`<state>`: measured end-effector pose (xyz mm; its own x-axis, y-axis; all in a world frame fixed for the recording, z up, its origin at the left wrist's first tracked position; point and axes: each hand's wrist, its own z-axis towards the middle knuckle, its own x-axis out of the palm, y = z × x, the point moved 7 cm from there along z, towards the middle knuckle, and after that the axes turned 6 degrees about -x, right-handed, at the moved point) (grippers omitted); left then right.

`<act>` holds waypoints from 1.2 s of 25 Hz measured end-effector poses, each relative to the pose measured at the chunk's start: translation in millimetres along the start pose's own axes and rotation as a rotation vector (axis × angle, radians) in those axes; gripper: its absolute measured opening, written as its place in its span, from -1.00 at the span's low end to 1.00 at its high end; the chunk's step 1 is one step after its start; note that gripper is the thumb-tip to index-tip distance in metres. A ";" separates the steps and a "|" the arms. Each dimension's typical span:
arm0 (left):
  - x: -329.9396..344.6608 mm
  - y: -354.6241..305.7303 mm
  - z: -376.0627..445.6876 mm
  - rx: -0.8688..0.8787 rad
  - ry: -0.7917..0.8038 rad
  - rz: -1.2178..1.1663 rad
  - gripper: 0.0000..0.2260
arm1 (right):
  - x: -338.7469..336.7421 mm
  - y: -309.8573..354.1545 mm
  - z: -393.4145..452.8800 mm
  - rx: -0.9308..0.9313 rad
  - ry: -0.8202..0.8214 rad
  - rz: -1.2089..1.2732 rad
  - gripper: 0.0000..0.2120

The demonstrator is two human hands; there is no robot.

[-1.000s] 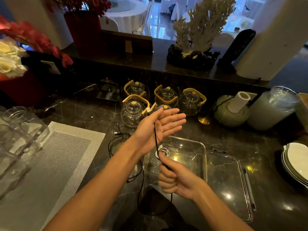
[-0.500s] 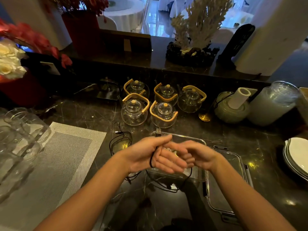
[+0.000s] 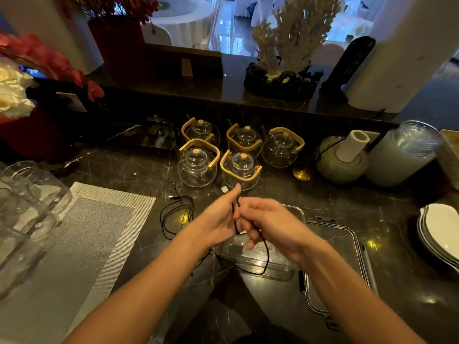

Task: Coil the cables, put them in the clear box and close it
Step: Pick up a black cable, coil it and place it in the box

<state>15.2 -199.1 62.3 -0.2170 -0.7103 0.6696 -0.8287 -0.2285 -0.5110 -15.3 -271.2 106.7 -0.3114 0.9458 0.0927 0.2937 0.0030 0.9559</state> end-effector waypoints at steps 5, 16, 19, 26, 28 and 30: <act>14.0 -43.9 -6.2 0.222 0.134 -0.205 -0.47 | 2.4 -50.8 -17.1 0.144 -0.049 -0.033 -0.48; 15.0 -6.5 -19.8 -0.095 0.045 0.494 -0.41 | -46.5 -26.9 12.6 0.235 -0.041 0.224 -0.71; 1.0 -11.1 -13.6 -0.065 -0.098 0.563 -0.37 | -46.6 -0.7 19.4 0.200 -0.076 -0.143 -0.73; 6.2 -19.8 -5.9 0.024 -0.240 0.490 -0.51 | -10.8 14.6 2.4 -0.007 -0.175 -0.140 -0.71; 2.5 -20.8 0.1 0.028 -0.180 0.350 -0.52 | -1.7 3.3 -5.5 -0.044 -0.137 -0.103 -0.72; 5.9 -20.1 2.8 0.046 -0.050 0.243 -0.52 | -0.2 -12.4 -13.1 -0.057 -0.123 -0.110 -0.71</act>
<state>32.0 -200.5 74.9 -0.3804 -0.7798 0.4973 -0.7305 -0.0764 -0.6787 -30.6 -275.6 98.5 -0.2244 0.9735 -0.0446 0.2115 0.0933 0.9729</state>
